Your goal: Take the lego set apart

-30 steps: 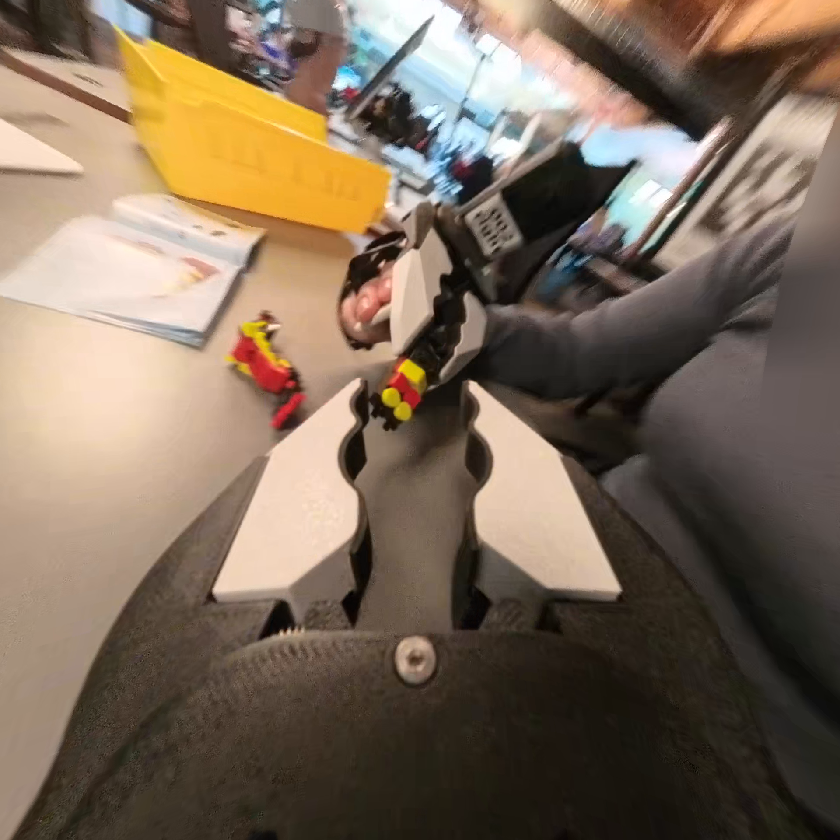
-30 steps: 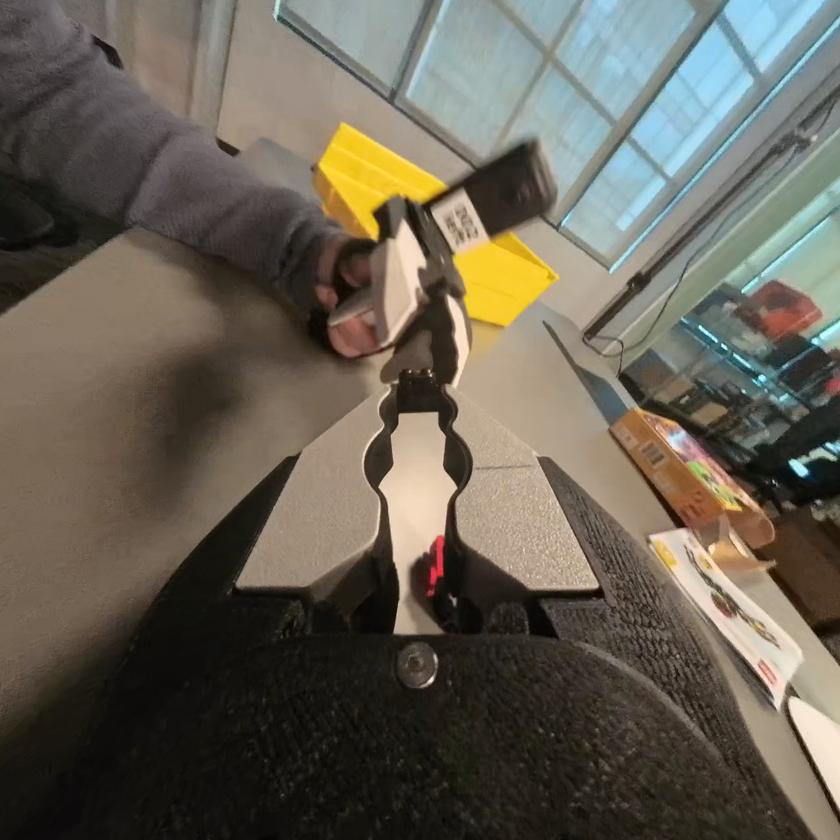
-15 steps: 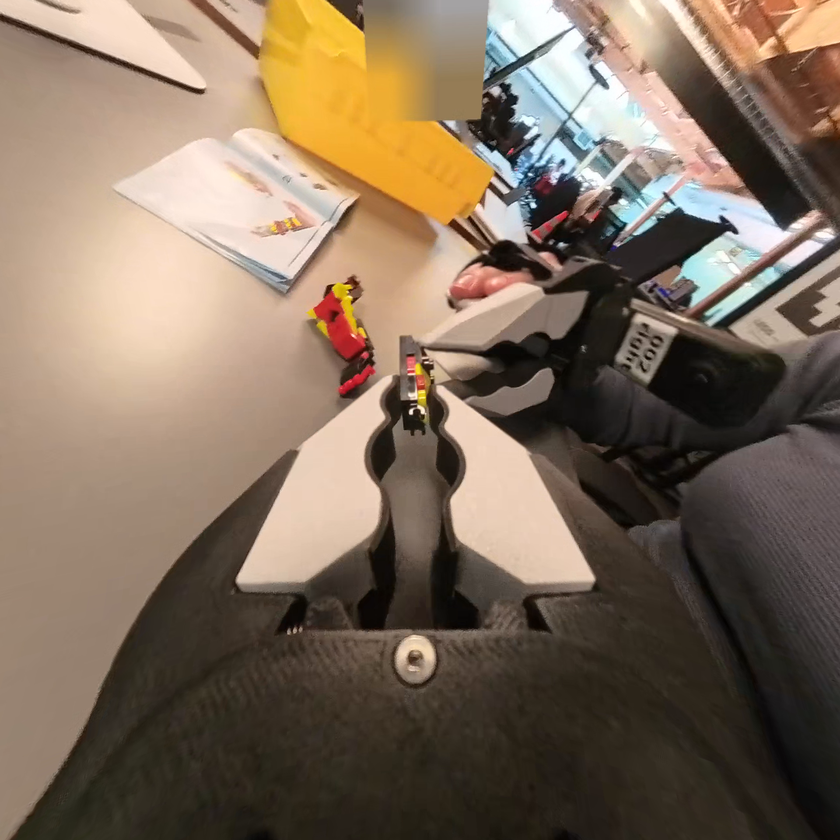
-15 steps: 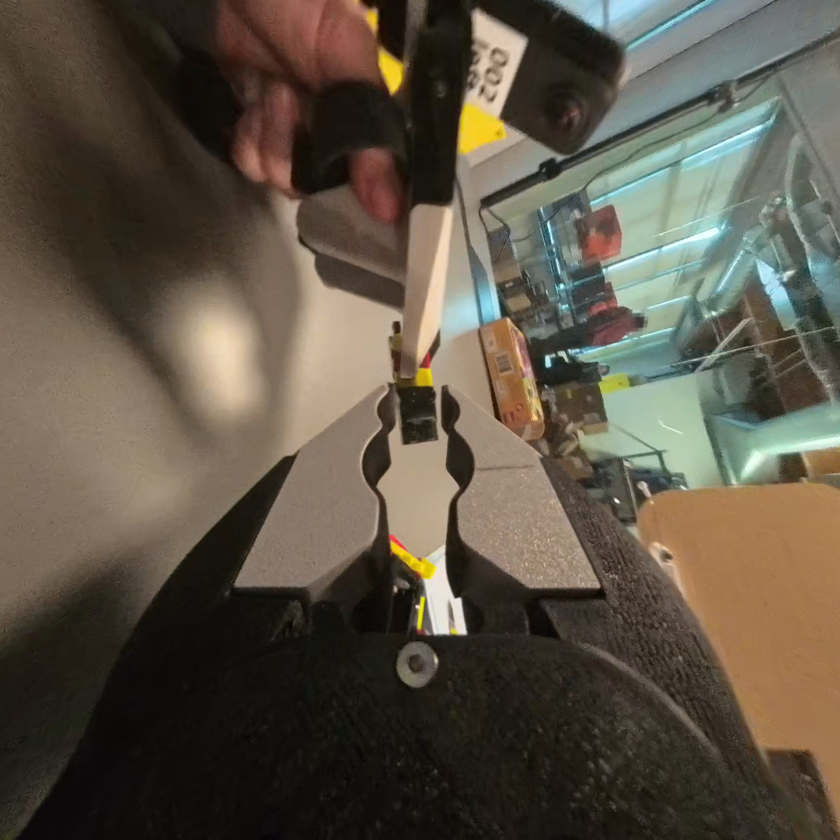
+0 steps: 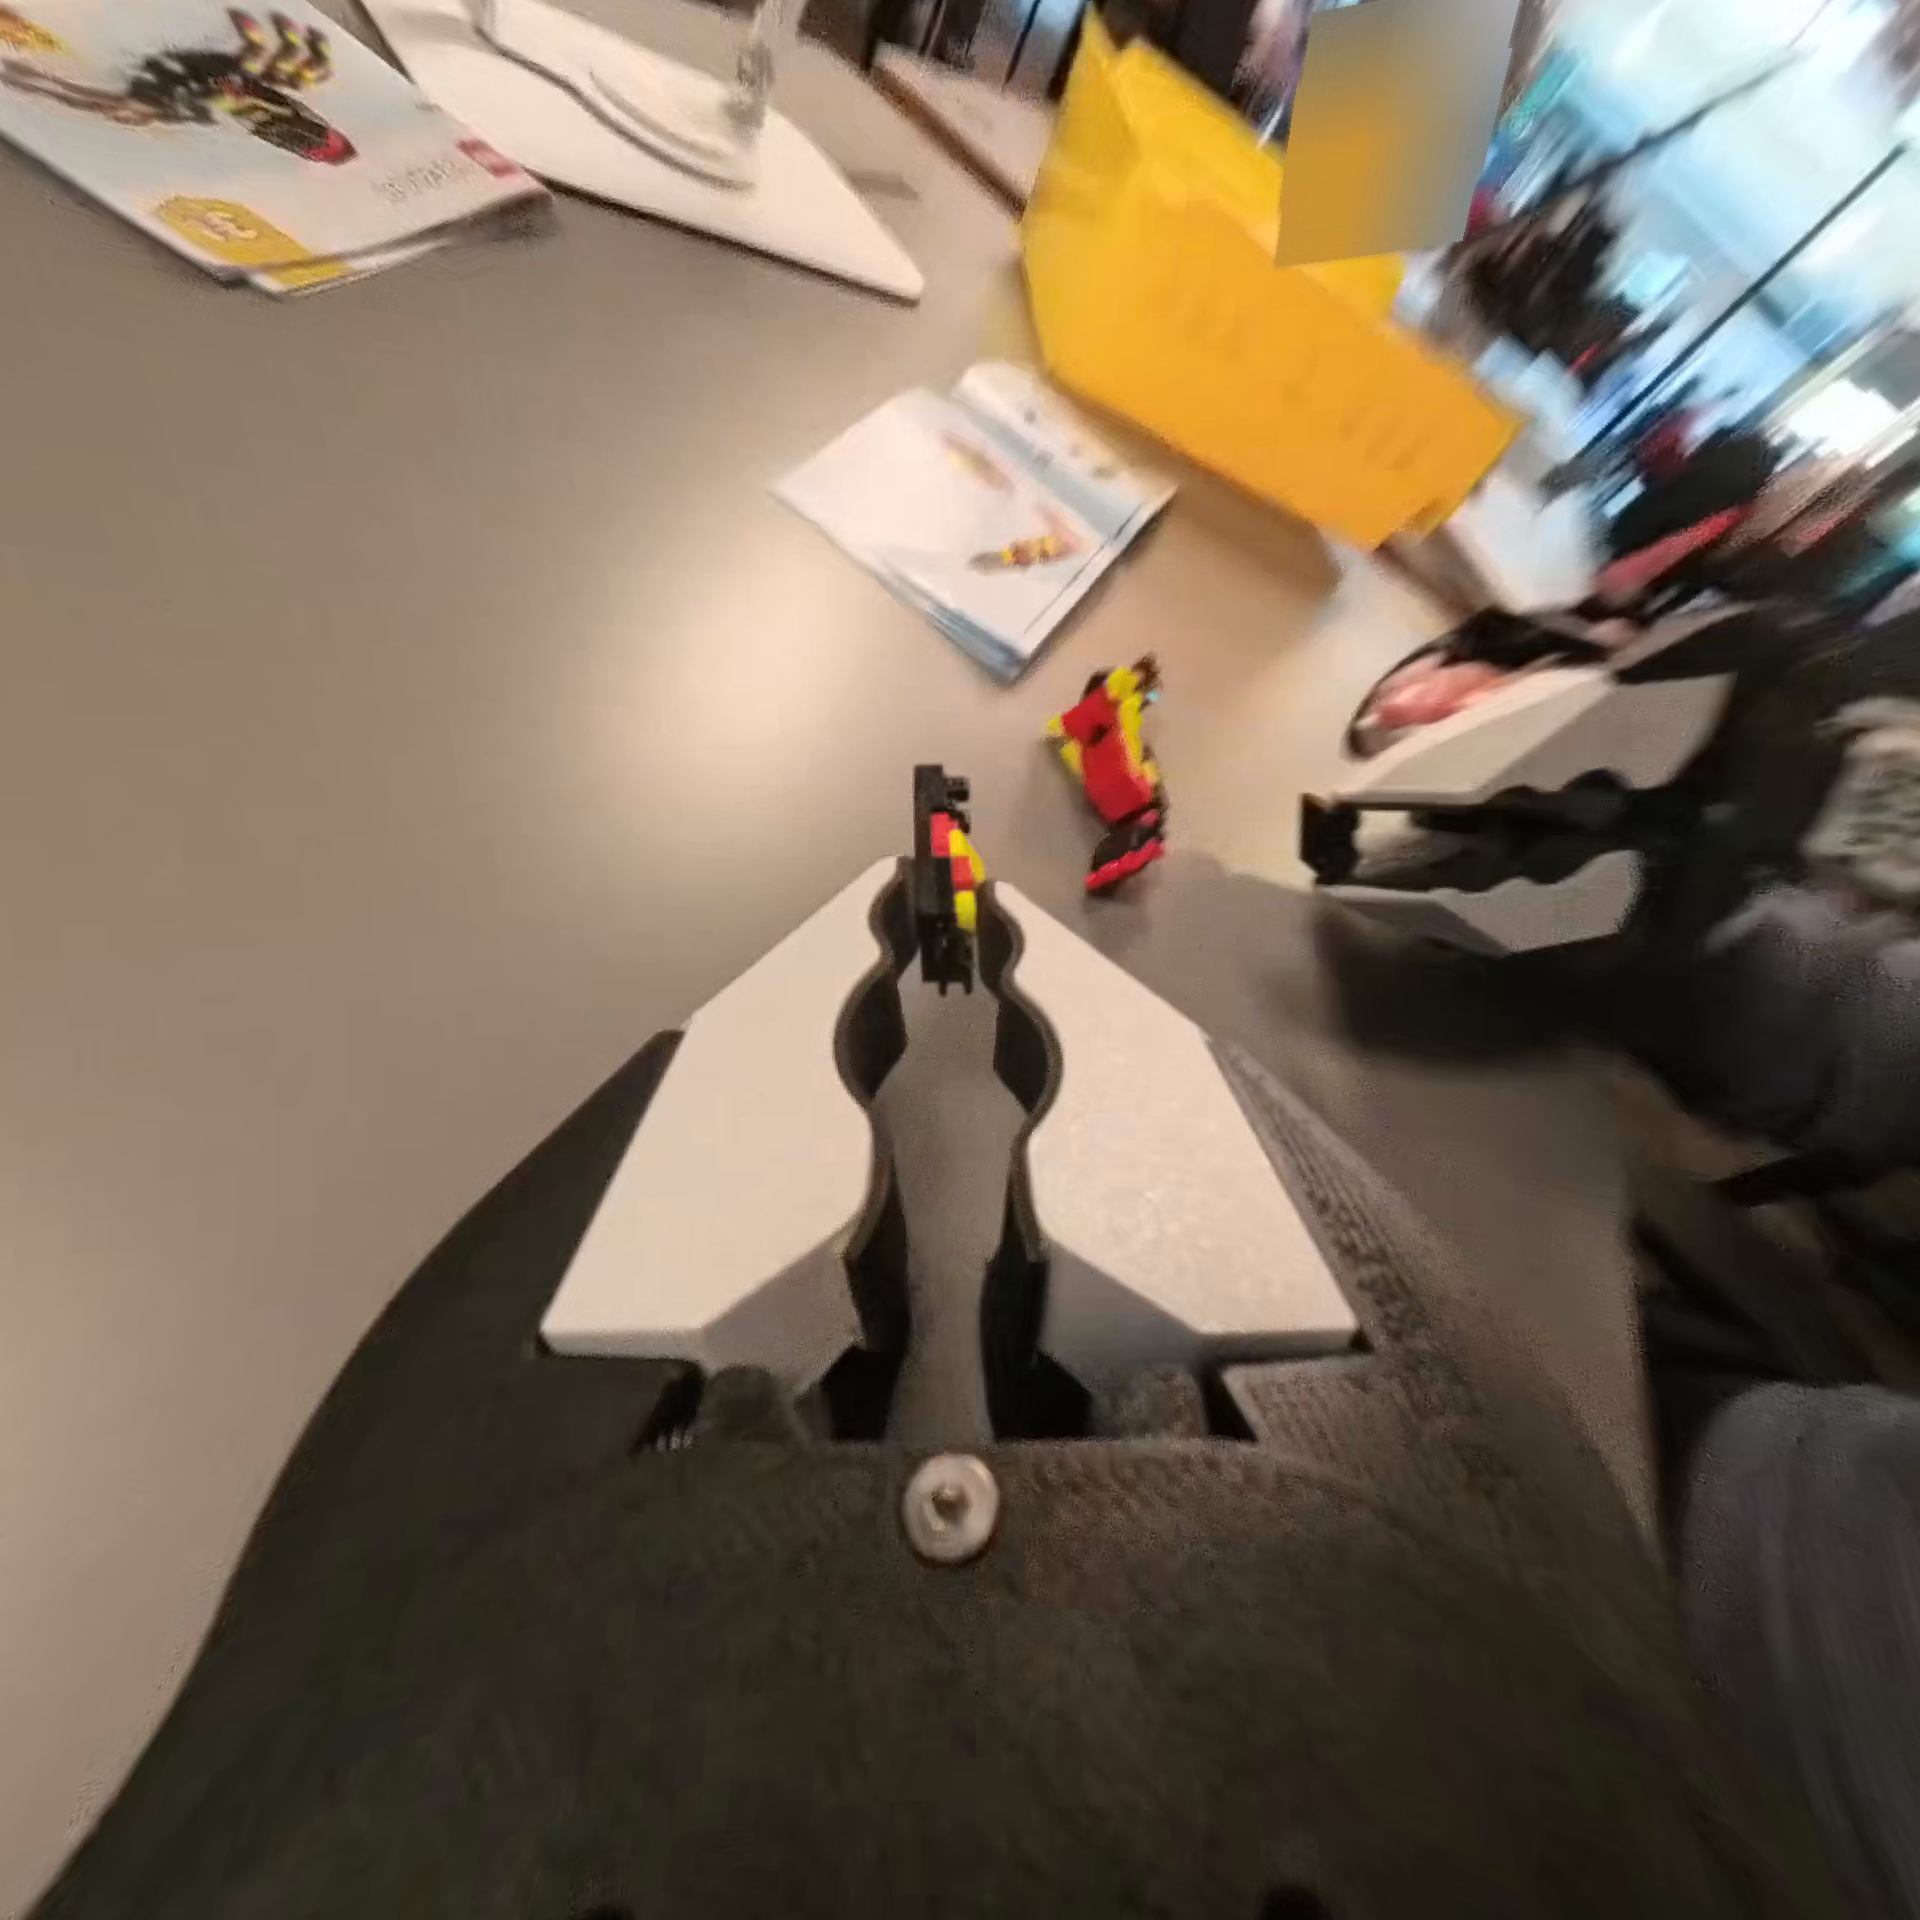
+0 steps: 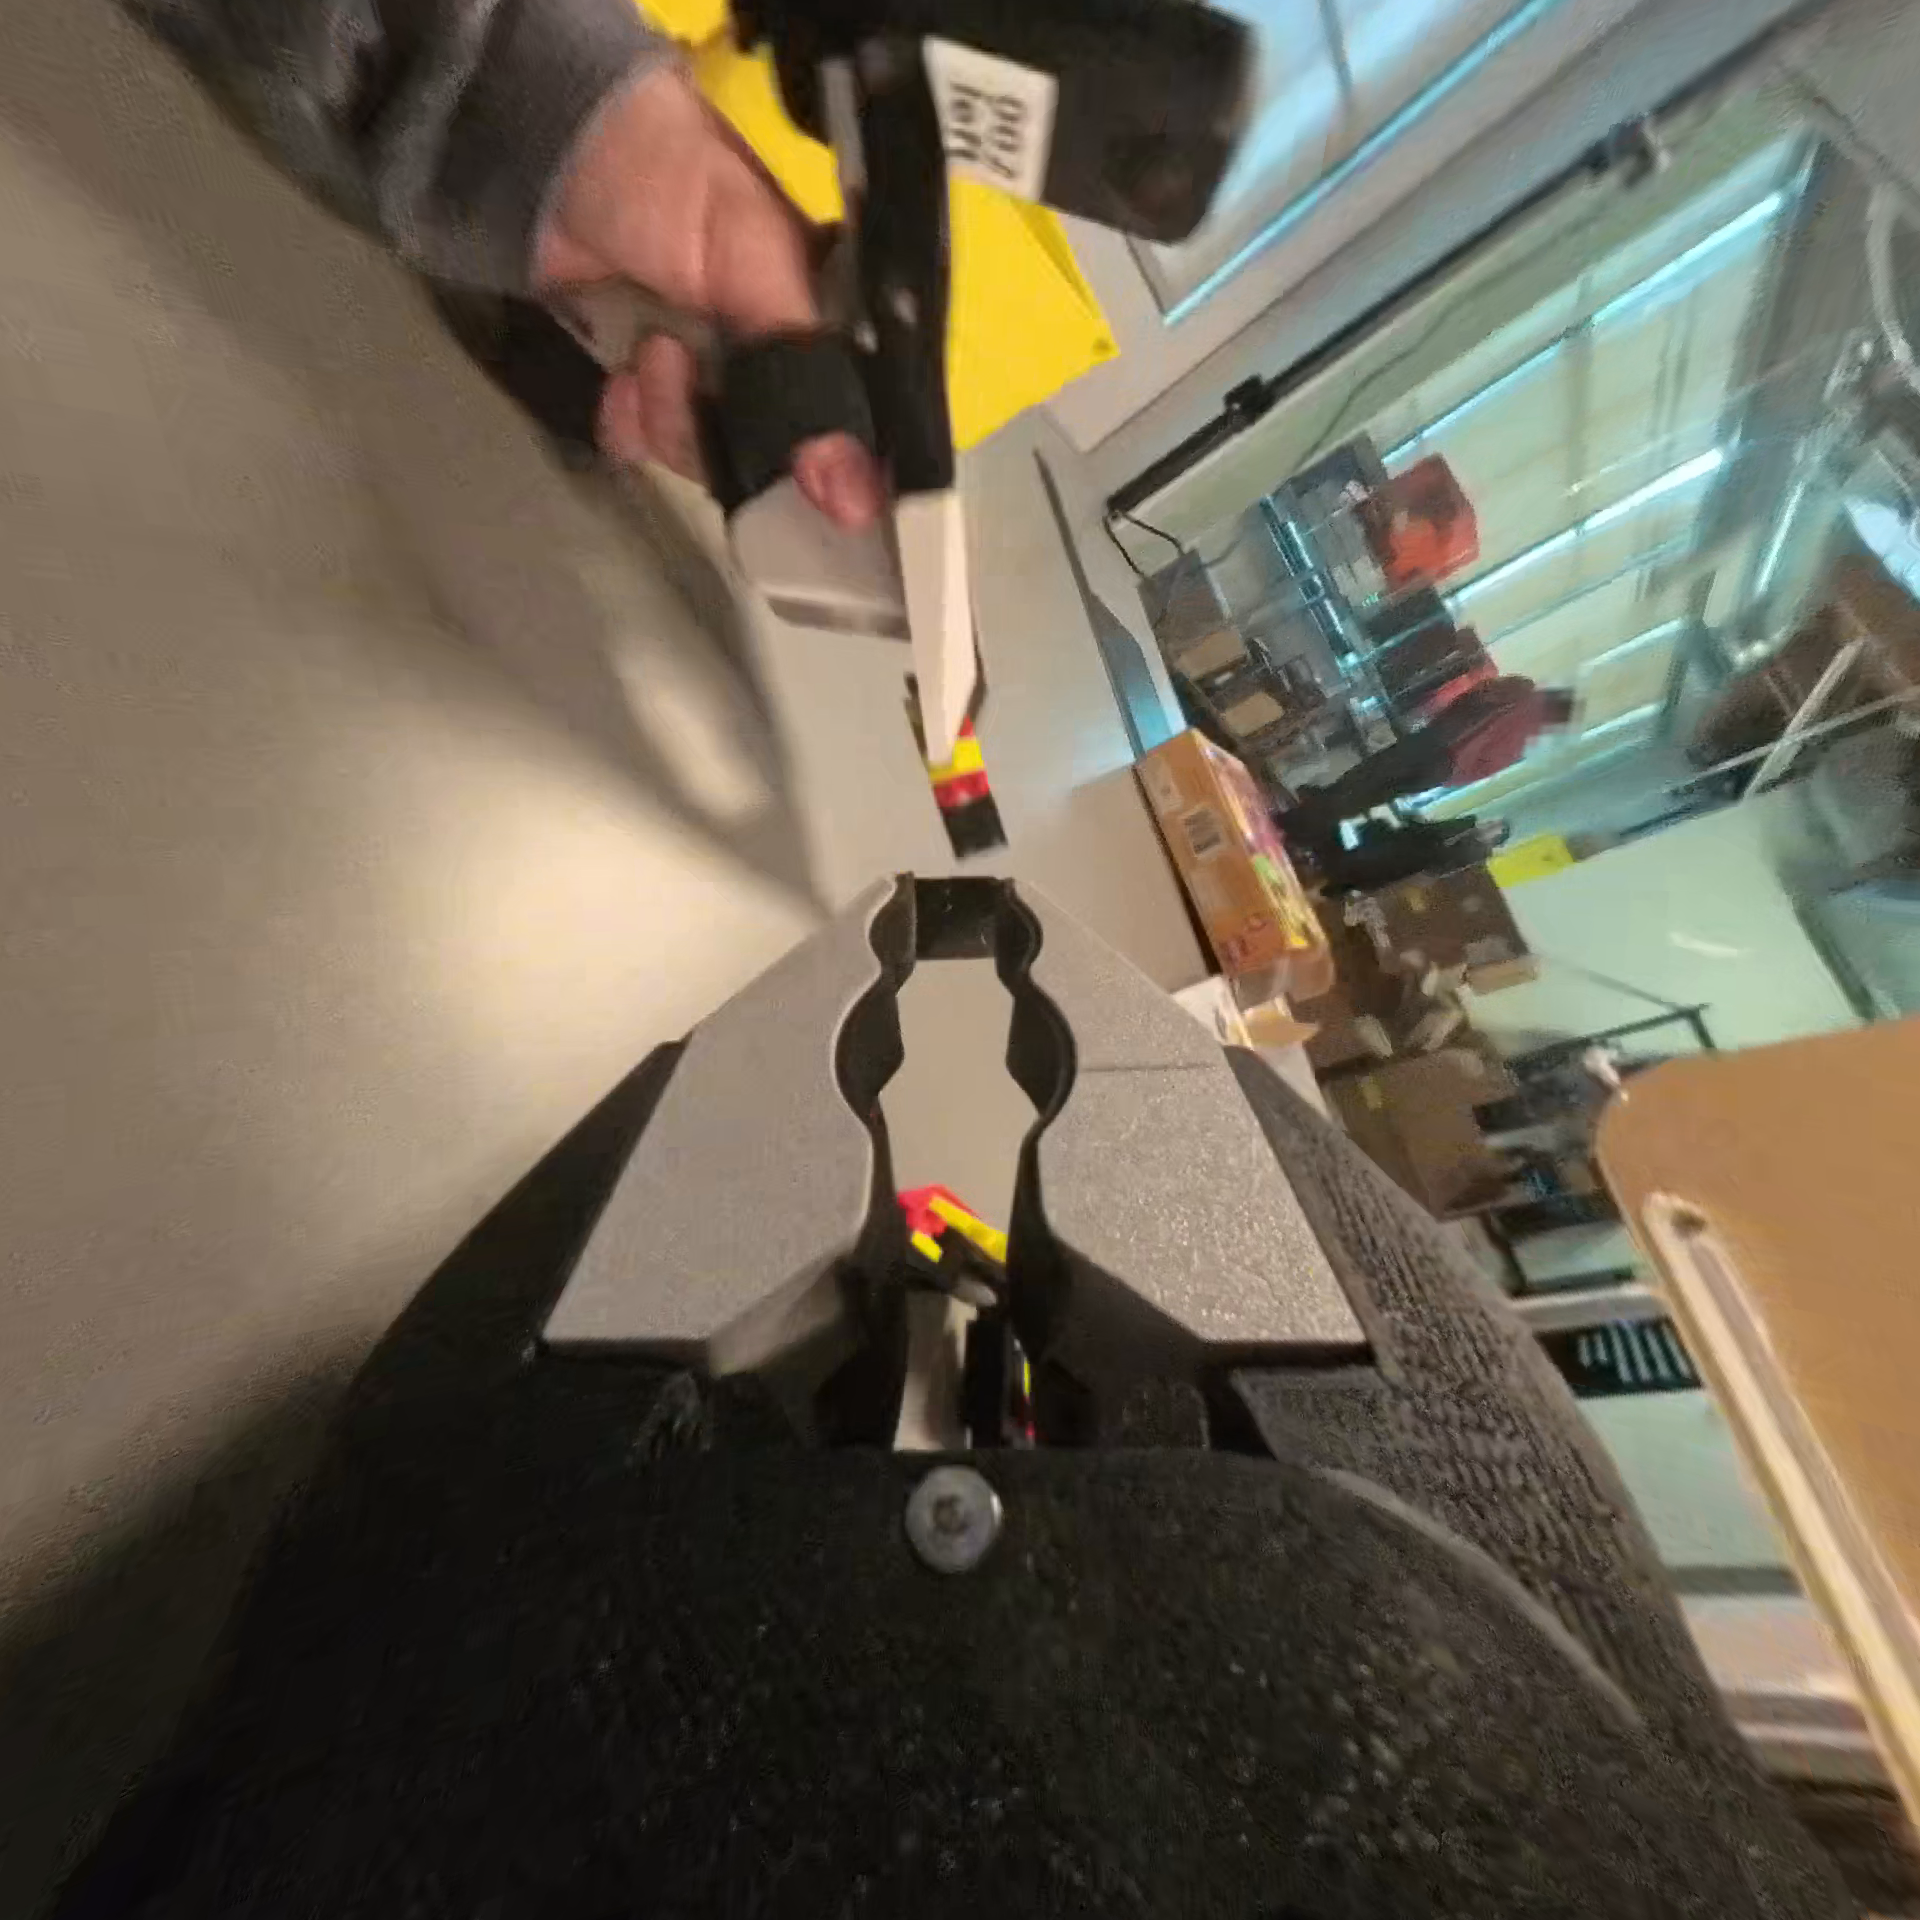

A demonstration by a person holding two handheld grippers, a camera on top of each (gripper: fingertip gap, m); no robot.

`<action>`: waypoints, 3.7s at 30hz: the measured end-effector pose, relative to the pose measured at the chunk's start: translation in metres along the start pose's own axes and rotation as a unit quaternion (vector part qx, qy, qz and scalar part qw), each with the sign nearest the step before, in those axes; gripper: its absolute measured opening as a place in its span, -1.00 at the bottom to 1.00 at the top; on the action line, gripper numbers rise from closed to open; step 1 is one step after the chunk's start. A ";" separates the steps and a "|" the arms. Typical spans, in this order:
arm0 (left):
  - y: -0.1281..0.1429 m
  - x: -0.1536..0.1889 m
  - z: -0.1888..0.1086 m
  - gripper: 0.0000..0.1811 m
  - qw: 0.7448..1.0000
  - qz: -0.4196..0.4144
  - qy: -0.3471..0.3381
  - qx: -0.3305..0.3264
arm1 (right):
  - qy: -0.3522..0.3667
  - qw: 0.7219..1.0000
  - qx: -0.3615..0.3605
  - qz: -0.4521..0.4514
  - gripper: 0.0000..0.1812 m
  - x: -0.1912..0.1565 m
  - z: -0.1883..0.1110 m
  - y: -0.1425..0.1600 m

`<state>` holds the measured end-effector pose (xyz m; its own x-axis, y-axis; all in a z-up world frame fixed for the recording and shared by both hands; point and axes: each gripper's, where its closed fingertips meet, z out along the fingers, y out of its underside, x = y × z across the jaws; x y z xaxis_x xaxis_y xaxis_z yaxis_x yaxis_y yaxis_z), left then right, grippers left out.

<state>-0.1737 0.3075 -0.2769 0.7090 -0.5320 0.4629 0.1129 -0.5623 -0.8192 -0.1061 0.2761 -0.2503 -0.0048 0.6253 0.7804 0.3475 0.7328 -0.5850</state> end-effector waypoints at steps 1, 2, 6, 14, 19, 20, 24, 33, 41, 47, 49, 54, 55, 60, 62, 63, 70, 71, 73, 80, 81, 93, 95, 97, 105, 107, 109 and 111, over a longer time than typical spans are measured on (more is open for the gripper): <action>-0.003 0.001 -0.003 -0.91 0.999 -0.026 0.023 0.013 | 0.004 1.000 0.002 0.012 -0.86 0.004 -0.002 0.004; -0.003 0.001 -0.003 -0.91 0.999 -0.027 0.025 0.012 | 0.003 1.000 0.004 0.026 -0.86 0.007 -0.002 0.008; 0.009 0.016 0.011 -0.90 0.999 0.003 0.035 -0.030 | -0.073 0.991 -0.016 0.111 -0.85 -0.012 0.007 0.020; 0.019 0.030 0.015 -0.88 0.995 -0.019 0.083 -0.059 | -0.161 0.959 -0.055 0.225 -0.46 -0.031 0.014 0.019; 0.023 0.036 0.016 -0.88 0.992 -0.017 0.100 -0.073 | -0.108 0.984 -0.077 0.121 -0.58 -0.028 0.019 0.022; 0.024 0.039 0.016 -0.88 0.991 -0.018 0.108 -0.076 | -0.098 0.986 -0.078 0.108 -0.59 -0.026 0.020 0.021; 0.028 0.048 0.017 -0.88 0.987 -0.018 0.131 -0.088 | -0.078 0.991 -0.091 0.053 -0.74 -0.025 0.024 0.022; 0.027 0.060 0.021 -0.86 0.985 -0.015 0.151 -0.079 | -0.034 0.994 -0.105 -0.026 -0.85 -0.017 0.025 0.018; 0.021 0.078 0.006 -0.88 0.972 -0.017 0.226 -0.055 | -0.065 0.992 0.016 0.109 -0.86 -0.014 0.012 -0.008; -0.004 0.036 -0.019 -0.89 0.981 -0.063 0.182 0.019 | -0.102 0.950 0.110 0.273 -0.85 0.017 -0.017 -0.009; -0.001 0.040 -0.014 -0.89 0.983 -0.041 0.179 0.010 | -0.162 0.949 0.052 0.266 -0.85 -0.009 -0.009 0.004; 0.007 0.057 -0.006 -0.88 0.978 -0.023 0.206 -0.012 | -0.220 0.942 -0.035 0.250 -0.73 -0.046 0.003 0.020; 0.007 0.058 -0.007 -0.88 0.978 -0.021 0.207 -0.012 | -0.231 0.938 -0.052 0.254 -0.62 -0.051 0.004 0.024; 0.011 0.062 -0.004 -0.88 0.978 -0.005 0.208 -0.025 | -0.199 0.944 -0.019 0.262 -0.48 -0.039 0.007 0.011; 0.012 0.067 -0.005 -0.88 0.977 0.025 0.211 -0.022 | -0.184 0.941 0.013 0.283 -0.54 -0.030 0.007 0.000; 0.012 0.071 -0.005 -0.88 0.976 0.055 0.210 -0.018 | -0.189 0.933 0.025 0.306 -0.54 -0.028 0.007 -0.003; 0.040 0.095 -0.004 -0.88 0.907 0.384 0.169 -0.020 | -0.260 0.876 0.100 0.393 -0.78 -0.022 -0.011 -0.023; 0.044 0.098 -0.003 -0.88 0.901 0.397 0.175 -0.025 | -0.265 0.882 0.094 0.379 -0.80 -0.026 -0.012 -0.022; 0.047 0.101 -0.002 -0.88 0.895 0.407 0.182 -0.029 | -0.277 0.890 0.082 0.353 -0.83 -0.035 -0.012 -0.022; 0.031 0.097 0.001 -0.82 0.931 0.324 0.168 -0.008 | -0.225 0.927 0.075 0.289 -0.97 -0.032 -0.005 -0.018; 0.021 0.088 0.003 -0.69 0.949 0.282 0.142 0.005 | -0.191 0.939 0.073 0.277 -0.98 -0.022 -0.003 -0.015; -0.032 0.086 -0.005 -0.76 0.953 -0.028 0.256 0.159 | 0.112 0.991 0.024 0.070 -0.98 0.032 0.006 -0.013; -0.035 0.086 -0.006 -0.78 0.952 -0.024 0.250 0.175 | 0.116 0.991 0.019 0.063 -0.98 0.032 0.007 -0.012; -0.039 0.086 -0.009 -0.72 0.946 -0.036 0.260 0.189 | 0.112 0.992 0.017 0.059 -0.98 0.030 0.008 -0.011; -0.037 0.083 -0.006 -0.79 0.948 -0.046 0.260 0.176 | 0.117 0.990 0.011 0.078 -0.97 0.032 0.009 -0.009; -0.037 0.083 -0.005 -0.83 0.949 -0.044 0.257 0.176 | 0.117 0.990 0.010 0.080 -0.97 0.032 0.009 -0.009; -0.036 0.084 -0.005 -0.83 0.953 -0.027 0.246 0.177 | 0.118 0.989 0.015 0.090 -0.97 0.032 0.009 -0.009; -0.033 0.082 -0.001 -0.83 0.960 -0.012 0.228 0.163 | 0.111 0.989 0.013 0.094 -0.89 0.030 0.011 -0.008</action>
<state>-0.1203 0.2815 -0.2115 0.3337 -0.7846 0.5225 0.3902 -0.3896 -0.8343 -0.1194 0.2917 -0.2245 0.2641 0.6789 0.6851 0.2986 0.6178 -0.7274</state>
